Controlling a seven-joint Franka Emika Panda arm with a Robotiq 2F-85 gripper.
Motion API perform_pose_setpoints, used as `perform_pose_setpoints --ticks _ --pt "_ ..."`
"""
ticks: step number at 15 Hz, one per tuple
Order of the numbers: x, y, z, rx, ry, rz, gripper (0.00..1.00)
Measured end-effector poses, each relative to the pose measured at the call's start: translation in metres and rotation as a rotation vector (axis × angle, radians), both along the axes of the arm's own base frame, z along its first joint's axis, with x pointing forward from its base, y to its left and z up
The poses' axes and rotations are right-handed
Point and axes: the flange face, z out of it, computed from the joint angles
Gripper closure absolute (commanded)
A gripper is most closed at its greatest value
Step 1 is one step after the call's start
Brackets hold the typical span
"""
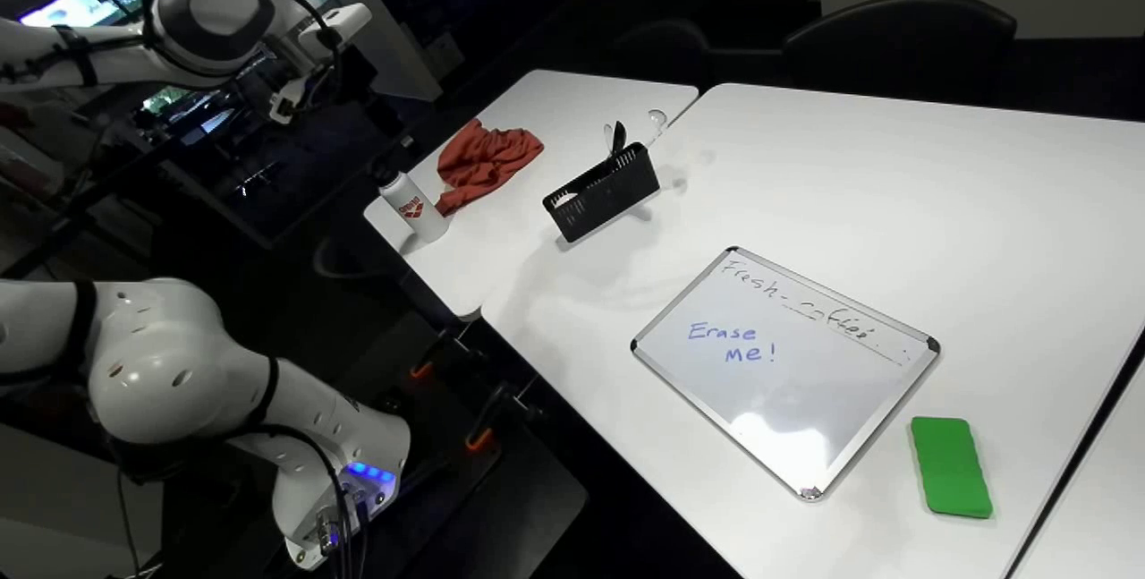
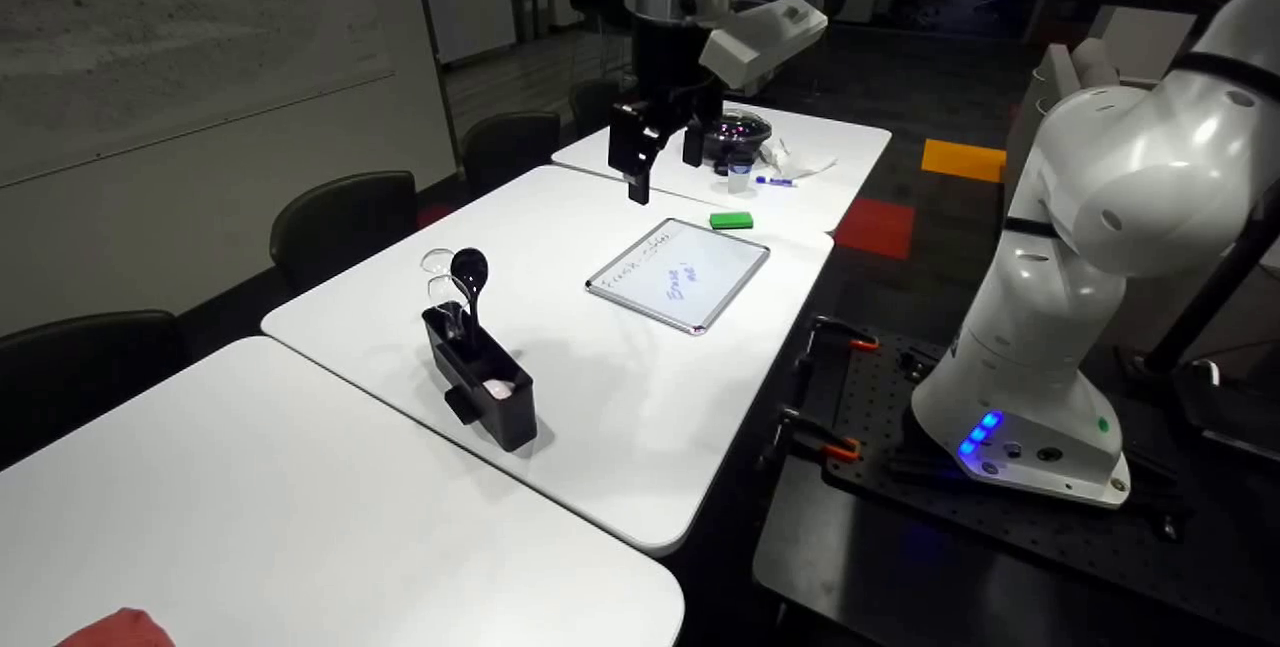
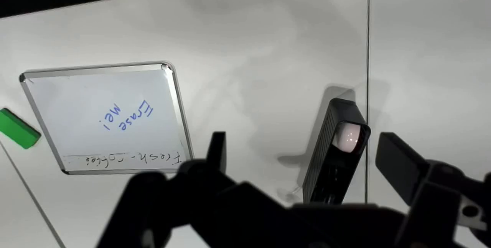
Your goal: Use the green eraser to wipe the whiteboard
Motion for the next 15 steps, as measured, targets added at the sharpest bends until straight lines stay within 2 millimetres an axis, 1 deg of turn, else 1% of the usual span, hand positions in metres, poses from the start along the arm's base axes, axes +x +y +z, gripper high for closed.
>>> perform_pose_setpoints --ticks 3,4,5,6,7,8,11,15 --pt "0.0 -0.001 0.0 -0.005 0.0 0.008 0.0" --pt "0.002 -0.005 0.0 -0.018 -0.003 0.025 0.0" --pt "0.007 -0.014 0.0 -0.03 -0.007 0.047 0.0" --pt "0.013 -0.027 -0.001 -0.044 -0.012 0.068 0.0" --pt "0.022 -0.045 -0.002 -0.057 -0.022 0.086 0.0" --pt "0.032 -0.069 -0.004 -0.068 -0.034 0.096 0.0" --pt "0.06 -0.149 -0.015 -0.067 -0.035 0.121 0.0" --pt "0.085 -0.255 -0.039 -0.042 0.042 0.156 0.0"
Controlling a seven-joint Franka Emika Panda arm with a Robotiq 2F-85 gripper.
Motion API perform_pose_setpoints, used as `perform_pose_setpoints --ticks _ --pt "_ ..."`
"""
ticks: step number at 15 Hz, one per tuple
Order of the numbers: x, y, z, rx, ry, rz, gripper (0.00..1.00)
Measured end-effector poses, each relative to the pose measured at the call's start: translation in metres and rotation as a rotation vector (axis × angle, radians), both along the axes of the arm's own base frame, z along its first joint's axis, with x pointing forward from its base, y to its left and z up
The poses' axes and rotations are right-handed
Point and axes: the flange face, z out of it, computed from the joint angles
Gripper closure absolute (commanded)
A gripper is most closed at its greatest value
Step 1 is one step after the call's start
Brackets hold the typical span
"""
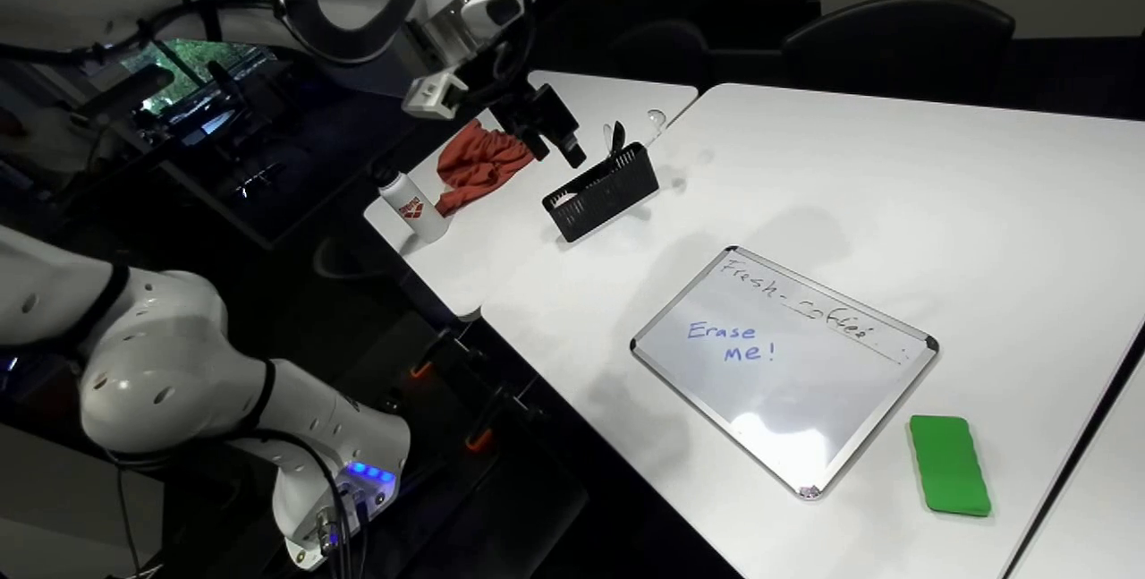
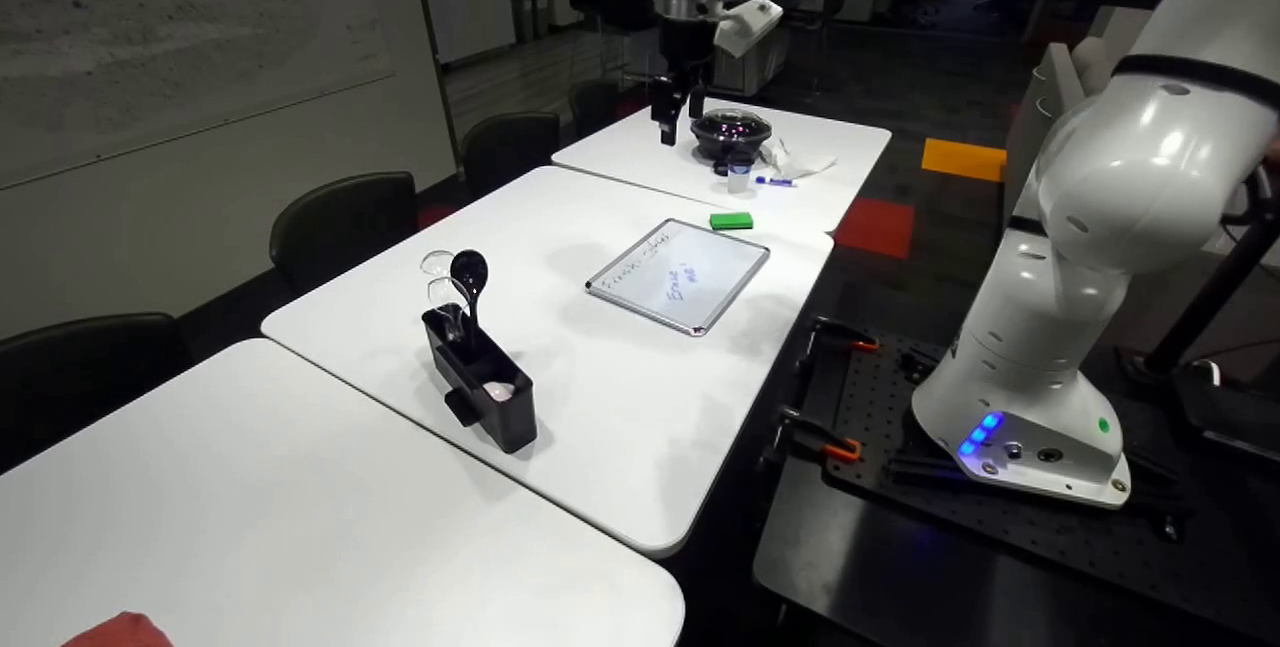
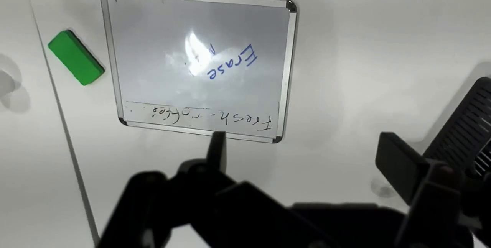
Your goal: Use the green eraser to wipe the whiteboard
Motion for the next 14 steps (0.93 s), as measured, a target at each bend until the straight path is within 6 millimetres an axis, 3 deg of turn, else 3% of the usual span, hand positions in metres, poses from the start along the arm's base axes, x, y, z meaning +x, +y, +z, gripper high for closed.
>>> perform_pose_setpoints --ticks 4,5,7,12,14 --pt "0.005 -0.1 -0.02 -0.048 0.071 -0.027 0.0" --pt "0.004 -0.117 -0.019 -0.076 0.081 -0.037 0.0" --pt "0.004 -0.131 -0.014 -0.103 0.08 -0.046 0.0" --pt "0.008 -0.132 -0.012 -0.115 0.06 -0.039 0.0" --pt "0.014 -0.145 -0.017 -0.154 0.003 0.008 0.0"
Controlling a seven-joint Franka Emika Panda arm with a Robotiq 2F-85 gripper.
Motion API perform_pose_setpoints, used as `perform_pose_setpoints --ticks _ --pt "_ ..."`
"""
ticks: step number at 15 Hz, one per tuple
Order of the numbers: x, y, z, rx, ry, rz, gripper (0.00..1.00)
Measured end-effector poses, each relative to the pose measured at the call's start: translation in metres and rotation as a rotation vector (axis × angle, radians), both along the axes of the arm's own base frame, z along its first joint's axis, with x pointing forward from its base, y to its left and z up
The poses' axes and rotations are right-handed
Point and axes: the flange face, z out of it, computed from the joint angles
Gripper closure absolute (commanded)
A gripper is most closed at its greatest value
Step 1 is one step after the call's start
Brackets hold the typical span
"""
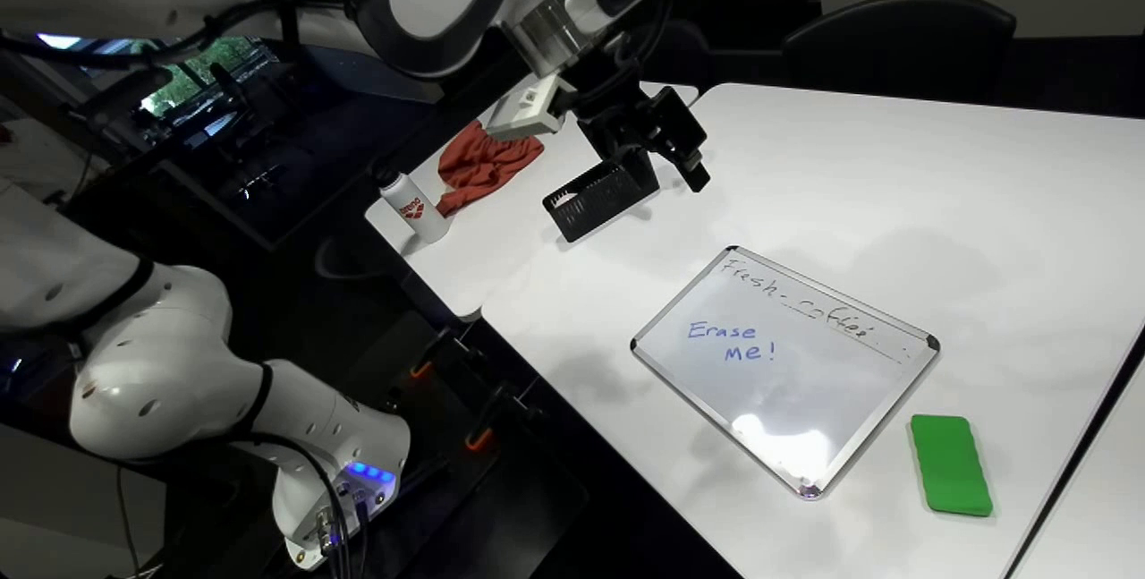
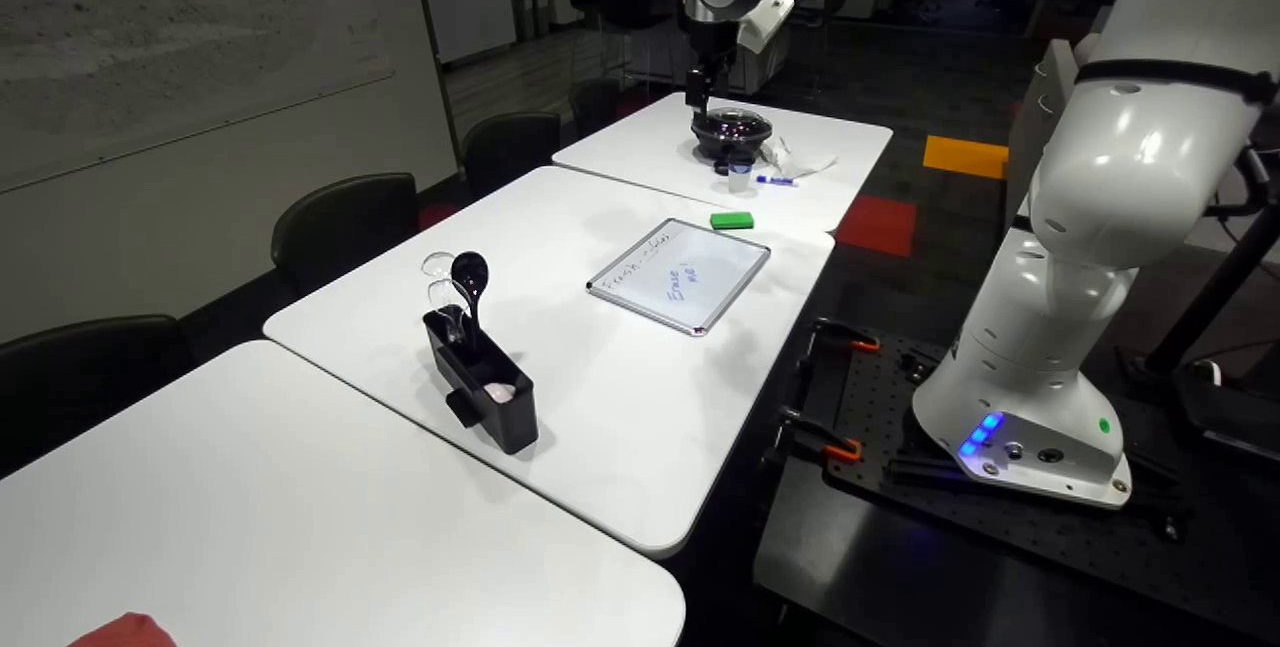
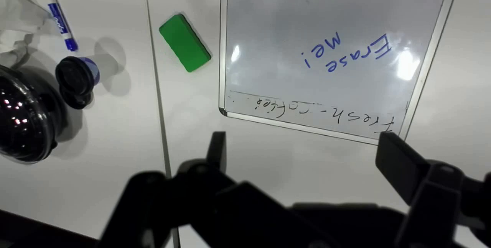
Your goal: Use the green eraser to wipe the whiteboard
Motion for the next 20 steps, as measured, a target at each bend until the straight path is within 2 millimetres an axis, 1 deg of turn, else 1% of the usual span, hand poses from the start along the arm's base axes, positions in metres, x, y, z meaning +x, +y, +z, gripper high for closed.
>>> perform_pose_setpoints --ticks 1,3,5,8,11,13,14,16,20 --pt "0.002 -0.014 -0.007 -0.021 -0.022 0.039 0.0" --pt "0.002 -0.053 -0.027 -0.052 -0.035 0.107 0.0" --pt "0.003 -0.09 -0.053 -0.031 -0.009 0.159 0.0" --pt "0.01 -0.142 -0.092 0.01 0.044 0.235 0.0" --pt "0.017 -0.192 -0.129 -0.008 0.09 0.242 0.0" --pt "0.022 -0.219 -0.144 -0.043 0.115 0.241 0.0" --pt "0.024 -0.227 -0.148 -0.053 0.118 0.239 0.0" --pt "0.027 -0.232 -0.15 -0.063 0.117 0.239 0.0" --pt "0.032 -0.23 -0.15 -0.065 0.114 0.247 0.0"
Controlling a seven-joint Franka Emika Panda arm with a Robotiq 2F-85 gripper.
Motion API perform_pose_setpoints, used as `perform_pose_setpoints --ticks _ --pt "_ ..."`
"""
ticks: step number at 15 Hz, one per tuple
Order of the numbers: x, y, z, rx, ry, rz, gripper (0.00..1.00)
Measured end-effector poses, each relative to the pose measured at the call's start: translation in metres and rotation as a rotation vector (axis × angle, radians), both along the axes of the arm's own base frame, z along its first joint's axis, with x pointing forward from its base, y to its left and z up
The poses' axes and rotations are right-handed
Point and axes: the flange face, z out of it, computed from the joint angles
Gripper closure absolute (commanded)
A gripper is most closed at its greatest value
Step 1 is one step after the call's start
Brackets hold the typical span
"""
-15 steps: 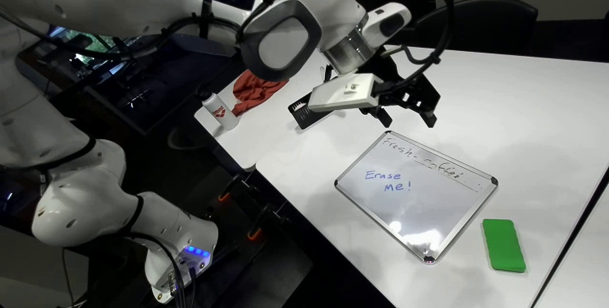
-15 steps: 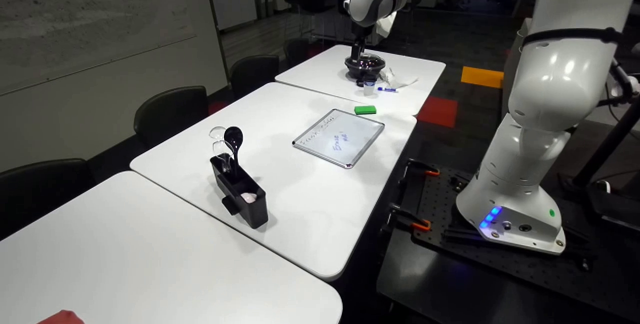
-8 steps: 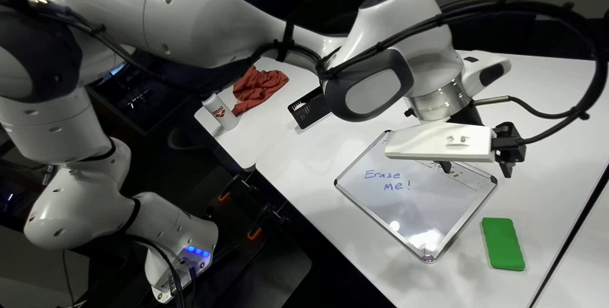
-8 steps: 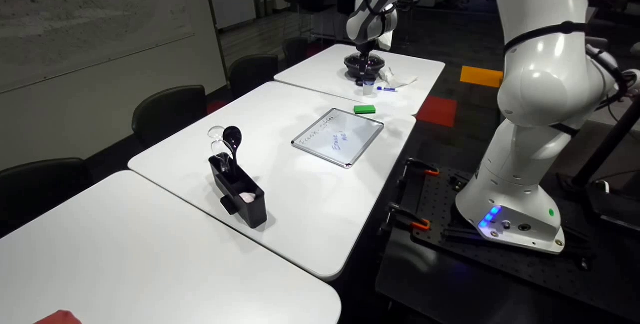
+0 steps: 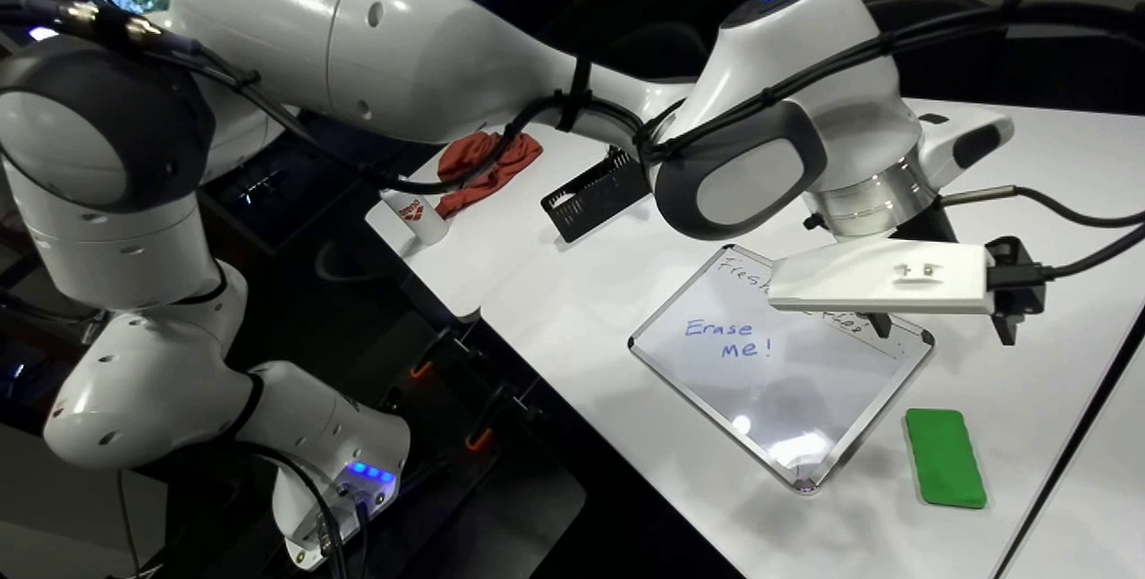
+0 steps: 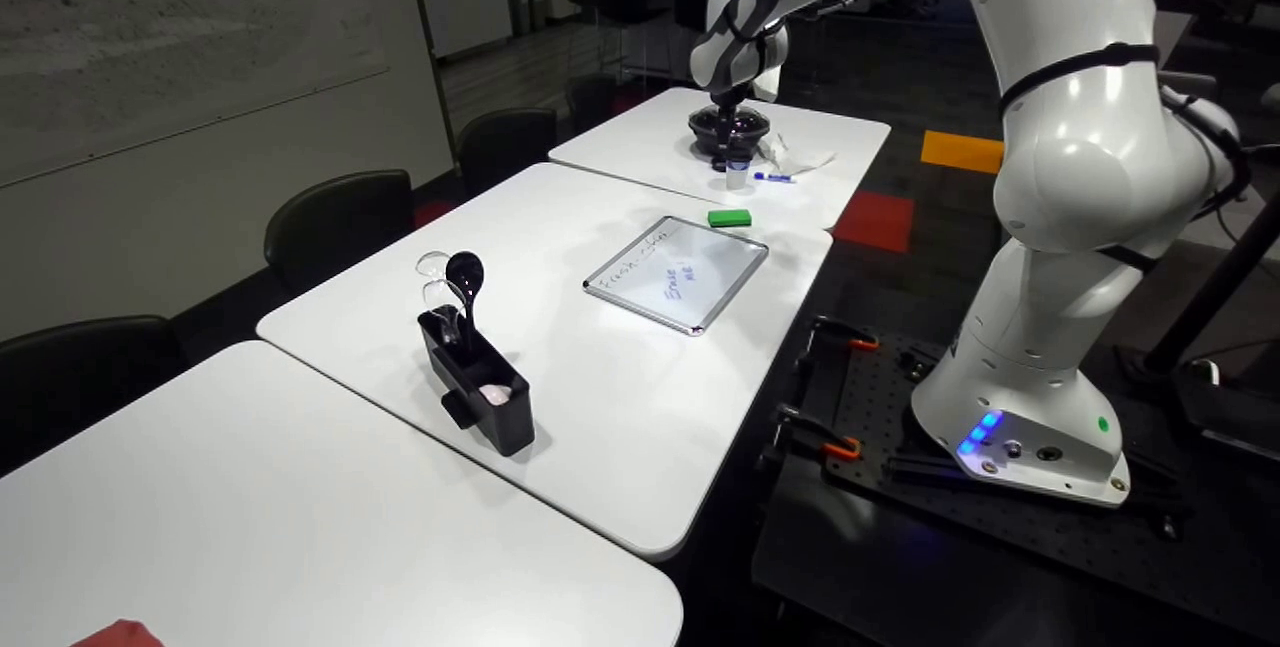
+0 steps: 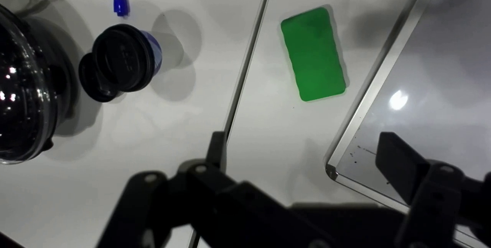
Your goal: Use the green eraser to wipe the whiteboard
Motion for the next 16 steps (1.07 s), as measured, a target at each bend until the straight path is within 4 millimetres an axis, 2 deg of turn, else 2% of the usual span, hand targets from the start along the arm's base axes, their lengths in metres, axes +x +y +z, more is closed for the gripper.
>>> perform_pose_setpoints --ticks 2,5,9,12,14,16 --pt "-0.002 -0.004 -0.01 -0.008 0.025 0.012 0.0" --pt "-0.005 -0.015 -0.036 -0.029 0.082 0.046 0.0" --pt "-0.008 -0.026 -0.078 0.008 0.137 0.204 0.0" --pt "-0.015 -0.034 -0.102 0.087 0.117 0.309 0.0" --pt "-0.025 -0.044 -0.113 0.142 0.114 0.327 0.0" --pt "-0.036 -0.056 -0.111 0.133 0.132 0.26 0.0"
